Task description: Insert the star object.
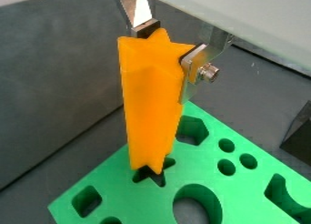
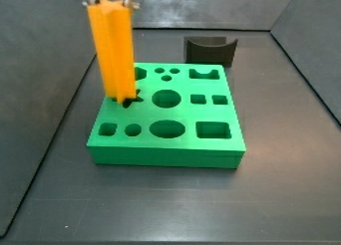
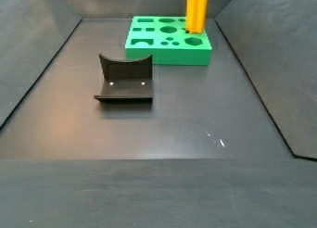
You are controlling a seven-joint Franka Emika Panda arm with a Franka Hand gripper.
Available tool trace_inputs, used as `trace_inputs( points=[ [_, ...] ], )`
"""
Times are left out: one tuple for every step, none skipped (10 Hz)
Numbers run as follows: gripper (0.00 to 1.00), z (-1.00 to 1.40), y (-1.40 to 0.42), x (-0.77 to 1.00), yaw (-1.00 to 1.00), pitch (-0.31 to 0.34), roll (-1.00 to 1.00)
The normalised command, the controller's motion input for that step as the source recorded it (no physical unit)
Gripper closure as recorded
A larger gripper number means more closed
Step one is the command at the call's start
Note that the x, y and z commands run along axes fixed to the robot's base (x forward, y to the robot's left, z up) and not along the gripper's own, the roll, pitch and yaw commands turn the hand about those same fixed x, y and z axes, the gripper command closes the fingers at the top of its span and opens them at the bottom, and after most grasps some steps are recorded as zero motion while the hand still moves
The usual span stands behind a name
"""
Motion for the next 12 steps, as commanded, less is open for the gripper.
trace_inputs(
  points=[
    [1.0, -0.28, -0.04, 0.28, 0.0, 0.05, 0.06],
    [1.0, -0.25, -0.14, 0.24, -0.07, 0.021, 0.0],
    [1.0, -0.32, -0.15, 0.3, -0.03, 0.02, 0.0],
    [1.0, -0.46, -0.05, 0.17, -0.01, 0.0, 0.0],
    [1.0, -0.52, -0.01, 0.0, 0.0, -0.086, 0.0],
    [1.0, -0.51, -0.01, 0.0, -0.01, -0.129, 0.08],
    [1.0, -0.38, 0.0, -0.06, 0.0, -0.116, 0.11],
    [1.0, -0.32, 0.0, 0.0, 0.0, -0.059, 0.05],
    [1.0, -0.18, 0.0, 0.0, 0.0, -0.049, 0.0],
    [1.0, -0.23, 0.0, 0.0, 0.0, -0.093, 0.0],
    [1.0, -0.26, 0.0, 0.0, 0.0, -0.123, -0.07],
    [1.0, 0.0, 0.0, 0.0, 0.0, 0.0, 0.0]
  ],
)
